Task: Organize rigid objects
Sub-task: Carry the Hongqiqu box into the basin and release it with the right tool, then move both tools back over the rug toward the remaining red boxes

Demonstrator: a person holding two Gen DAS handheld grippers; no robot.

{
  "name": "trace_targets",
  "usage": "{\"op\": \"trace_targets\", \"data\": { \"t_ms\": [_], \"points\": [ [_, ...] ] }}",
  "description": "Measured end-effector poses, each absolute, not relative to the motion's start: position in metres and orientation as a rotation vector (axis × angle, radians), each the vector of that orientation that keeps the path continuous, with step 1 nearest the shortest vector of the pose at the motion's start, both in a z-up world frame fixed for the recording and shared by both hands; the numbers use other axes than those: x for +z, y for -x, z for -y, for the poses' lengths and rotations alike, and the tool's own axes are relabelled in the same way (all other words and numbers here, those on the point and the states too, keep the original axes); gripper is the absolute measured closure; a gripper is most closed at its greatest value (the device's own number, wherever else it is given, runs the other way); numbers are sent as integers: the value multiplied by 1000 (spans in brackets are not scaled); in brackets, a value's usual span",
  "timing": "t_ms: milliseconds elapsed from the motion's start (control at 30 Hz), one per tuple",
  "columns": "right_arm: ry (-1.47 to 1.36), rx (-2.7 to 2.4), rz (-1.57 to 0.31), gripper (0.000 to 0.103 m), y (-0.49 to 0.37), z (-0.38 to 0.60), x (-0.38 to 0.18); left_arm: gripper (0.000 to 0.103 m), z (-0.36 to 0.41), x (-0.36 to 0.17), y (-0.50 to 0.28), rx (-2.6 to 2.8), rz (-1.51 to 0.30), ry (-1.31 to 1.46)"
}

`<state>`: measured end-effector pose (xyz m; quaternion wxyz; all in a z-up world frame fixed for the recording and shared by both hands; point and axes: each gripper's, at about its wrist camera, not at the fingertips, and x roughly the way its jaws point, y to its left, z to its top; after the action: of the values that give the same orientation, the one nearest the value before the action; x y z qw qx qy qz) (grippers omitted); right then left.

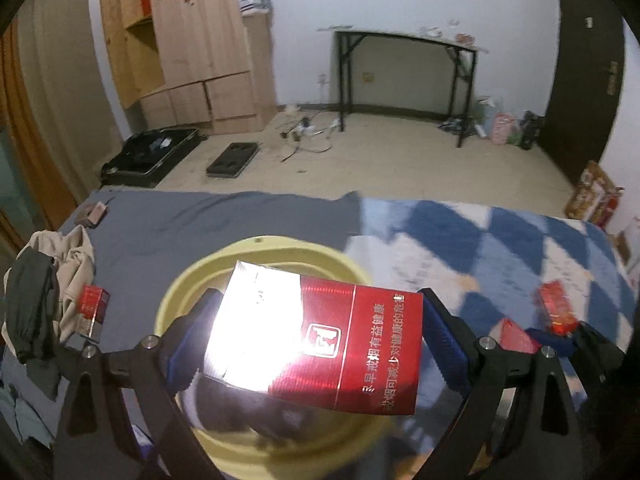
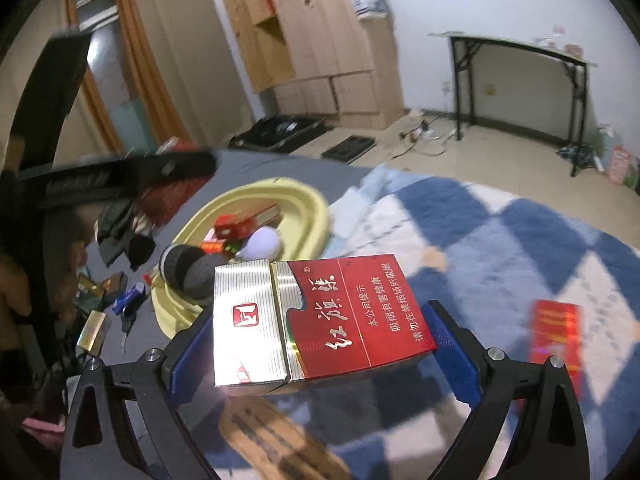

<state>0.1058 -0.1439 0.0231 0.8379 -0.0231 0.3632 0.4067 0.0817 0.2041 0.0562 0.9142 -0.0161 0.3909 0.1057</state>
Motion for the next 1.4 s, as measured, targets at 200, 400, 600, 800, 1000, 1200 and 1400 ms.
{"op": "trace_targets", "data": {
  "t_ms": [200,400,600,800,1000,1200,1400],
  "points": [
    [154,933,-758,5,-124,58,11,8,-280,10,-90,285,-874,204],
    [176,938,-817,5,-155,-4,-8,8,-313,-19,-81,319,-931,299],
    [278,953,-822,5,-157,-43,-27,8,-314,-37,-79,314,-964,305],
    [314,921,-740,1,-143,-43,-23,0,-304,-15,-79,295,-901,329],
    [236,891,-722,1,-132,-4,-1,0,-264,30,-84,239,-827,289],
    [135,672,-702,0,-129,97,20,0,-185,63,-84,99,-798,159],
    [103,446,-737,0,-128,206,11,0,-132,54,-77,102,-802,224]
  ]
}}
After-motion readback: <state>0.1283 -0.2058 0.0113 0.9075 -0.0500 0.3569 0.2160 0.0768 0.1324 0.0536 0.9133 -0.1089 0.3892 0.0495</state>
